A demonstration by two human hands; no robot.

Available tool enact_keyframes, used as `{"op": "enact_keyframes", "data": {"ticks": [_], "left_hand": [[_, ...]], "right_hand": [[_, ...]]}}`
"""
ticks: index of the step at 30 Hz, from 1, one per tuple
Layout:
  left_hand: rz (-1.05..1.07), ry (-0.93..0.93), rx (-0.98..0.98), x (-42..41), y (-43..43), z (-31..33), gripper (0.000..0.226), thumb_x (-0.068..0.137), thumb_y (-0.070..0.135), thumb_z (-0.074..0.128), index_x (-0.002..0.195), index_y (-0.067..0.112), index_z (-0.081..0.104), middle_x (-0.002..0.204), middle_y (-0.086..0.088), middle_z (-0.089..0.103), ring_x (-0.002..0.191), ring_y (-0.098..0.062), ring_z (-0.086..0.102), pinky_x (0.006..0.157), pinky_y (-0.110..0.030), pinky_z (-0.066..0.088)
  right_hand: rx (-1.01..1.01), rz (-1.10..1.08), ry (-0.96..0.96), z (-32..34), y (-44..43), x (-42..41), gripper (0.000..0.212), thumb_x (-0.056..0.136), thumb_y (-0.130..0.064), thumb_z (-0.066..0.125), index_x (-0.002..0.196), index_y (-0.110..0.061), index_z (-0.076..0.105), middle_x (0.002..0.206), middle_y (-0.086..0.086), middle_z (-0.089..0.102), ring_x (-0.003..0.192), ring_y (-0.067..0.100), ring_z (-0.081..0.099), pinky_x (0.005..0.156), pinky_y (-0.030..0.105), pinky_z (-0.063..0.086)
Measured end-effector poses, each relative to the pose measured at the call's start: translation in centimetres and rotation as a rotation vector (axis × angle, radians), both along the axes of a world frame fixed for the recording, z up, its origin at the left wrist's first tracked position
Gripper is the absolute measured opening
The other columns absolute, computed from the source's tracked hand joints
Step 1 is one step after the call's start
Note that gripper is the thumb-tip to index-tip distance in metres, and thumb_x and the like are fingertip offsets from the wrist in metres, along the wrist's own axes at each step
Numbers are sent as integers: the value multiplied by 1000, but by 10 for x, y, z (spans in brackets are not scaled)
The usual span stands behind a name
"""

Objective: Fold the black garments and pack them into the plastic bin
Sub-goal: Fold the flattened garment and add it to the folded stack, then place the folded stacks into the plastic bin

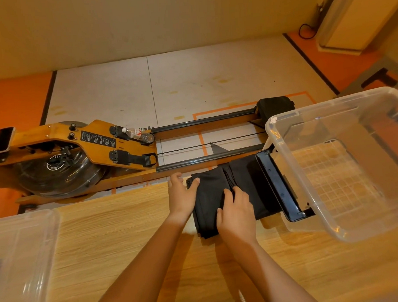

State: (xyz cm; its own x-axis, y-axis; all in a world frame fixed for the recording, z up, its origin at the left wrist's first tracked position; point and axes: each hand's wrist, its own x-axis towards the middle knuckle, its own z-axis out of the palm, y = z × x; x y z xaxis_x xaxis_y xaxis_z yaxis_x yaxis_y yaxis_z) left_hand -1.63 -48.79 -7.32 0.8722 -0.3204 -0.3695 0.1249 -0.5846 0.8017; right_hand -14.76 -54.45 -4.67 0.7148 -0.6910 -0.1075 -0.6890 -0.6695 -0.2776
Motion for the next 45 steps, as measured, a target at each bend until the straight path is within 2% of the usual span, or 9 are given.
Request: {"op": "enact_keyframes", "data": {"ticks": [3,6,12,15,22,32,36,41,45], "left_hand": [[79,37,3,-18,11,-6,70,91,34,63,145,8,27,148,-11,30,137,-26,33,113,-45,32],[144,190,63,-32,15,-15,79,90,37,63,149,7,21,153,-14,25,140,-32,28,113,-48,31],[222,436,-12,-25,12,-64,106,51,70,78,123,-4,52,117,-17,63,101,-34,64,83,-52,55],[183,438,-2,-23,6,-46,77,55,57,79,98,-5,63,94,-20,69,86,-33,68,76,-48,58],[122,421,114,-20,1,-25,64,74,41,76,117,-2,57,109,-16,65,97,-32,64,84,-45,56],[132,418,98,-30,46,-21,36,78,31,75,91,-1,66,89,-17,71,81,-32,68,76,-47,58],[150,387,100,-45,80,-10,28,83,29,74,69,7,61,76,-10,67,66,-19,62,48,-19,45],[166,303,242,-60,103,-10,87,76,48,76,138,0,39,134,-14,48,118,-29,52,90,-35,48],[120,273,292,-85,109,-10,80,80,45,74,135,-2,40,130,-16,50,116,-30,52,91,-36,48]], "right_hand": [[-105,107,-96,-18,0,6,51,76,-23,74,122,-6,63,131,18,57,125,34,51,103,44,42],[-117,258,-39,-35,-5,11,51,90,-33,41,134,-10,54,146,14,44,138,29,30,113,41,20],[-38,261,76,-56,-7,16,57,90,-37,32,136,-9,52,147,15,43,139,30,23,113,43,13],[-30,257,69,-59,-6,15,58,90,-37,31,137,-9,51,147,15,43,140,31,25,111,43,17],[8,262,42,-59,-3,14,62,93,-40,20,144,-11,39,155,12,29,145,28,14,114,41,13],[45,311,54,-55,32,9,55,85,-39,36,123,-13,65,137,11,55,132,30,43,109,41,36],[105,295,-104,-61,65,-4,61,66,-29,79,123,-13,62,133,11,58,129,26,35,101,41,46],[405,21,-270,-38,73,-24,66,94,-23,53,150,-13,21,155,8,23,143,20,19,117,32,19],[483,-36,-197,-40,67,-36,64,96,-34,51,148,-12,22,146,9,34,132,20,30,107,29,30]]}}
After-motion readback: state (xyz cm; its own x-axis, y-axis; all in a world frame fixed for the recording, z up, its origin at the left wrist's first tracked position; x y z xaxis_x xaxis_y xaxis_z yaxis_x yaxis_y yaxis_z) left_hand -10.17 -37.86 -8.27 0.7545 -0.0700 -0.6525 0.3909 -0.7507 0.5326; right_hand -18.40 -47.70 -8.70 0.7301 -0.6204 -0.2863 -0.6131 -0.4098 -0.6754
